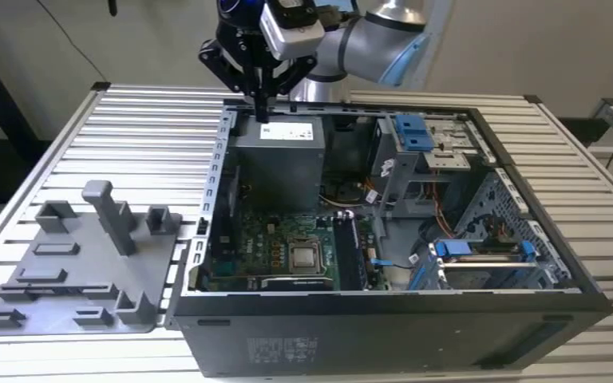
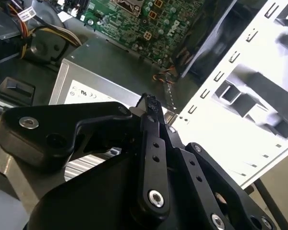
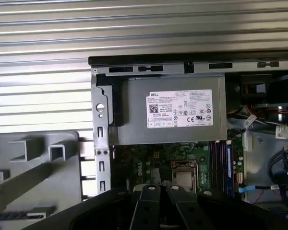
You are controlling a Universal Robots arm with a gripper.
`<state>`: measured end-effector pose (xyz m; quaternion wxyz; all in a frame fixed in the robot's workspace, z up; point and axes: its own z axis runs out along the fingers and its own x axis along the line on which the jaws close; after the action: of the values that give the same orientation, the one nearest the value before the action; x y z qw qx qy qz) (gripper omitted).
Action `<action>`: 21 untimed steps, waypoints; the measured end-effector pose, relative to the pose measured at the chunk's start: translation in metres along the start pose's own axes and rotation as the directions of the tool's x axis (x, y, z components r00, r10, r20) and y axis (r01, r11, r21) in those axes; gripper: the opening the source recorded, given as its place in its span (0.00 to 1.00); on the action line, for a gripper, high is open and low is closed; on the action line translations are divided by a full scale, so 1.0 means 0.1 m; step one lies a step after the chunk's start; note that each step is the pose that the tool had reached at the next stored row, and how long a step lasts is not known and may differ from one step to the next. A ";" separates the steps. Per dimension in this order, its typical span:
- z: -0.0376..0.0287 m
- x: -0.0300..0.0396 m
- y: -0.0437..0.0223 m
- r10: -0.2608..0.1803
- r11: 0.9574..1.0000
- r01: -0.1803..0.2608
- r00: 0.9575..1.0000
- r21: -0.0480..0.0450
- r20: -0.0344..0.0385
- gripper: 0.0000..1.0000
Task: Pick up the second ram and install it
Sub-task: 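Reach for the second ram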
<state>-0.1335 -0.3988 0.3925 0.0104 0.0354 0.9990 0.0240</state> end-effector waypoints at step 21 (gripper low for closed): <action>-0.005 0.292 -0.051 0.000 1.000 0.000 1.000 0.000 0.000 0.11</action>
<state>-0.1630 -0.4018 0.3921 0.0104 0.0353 0.9990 0.0240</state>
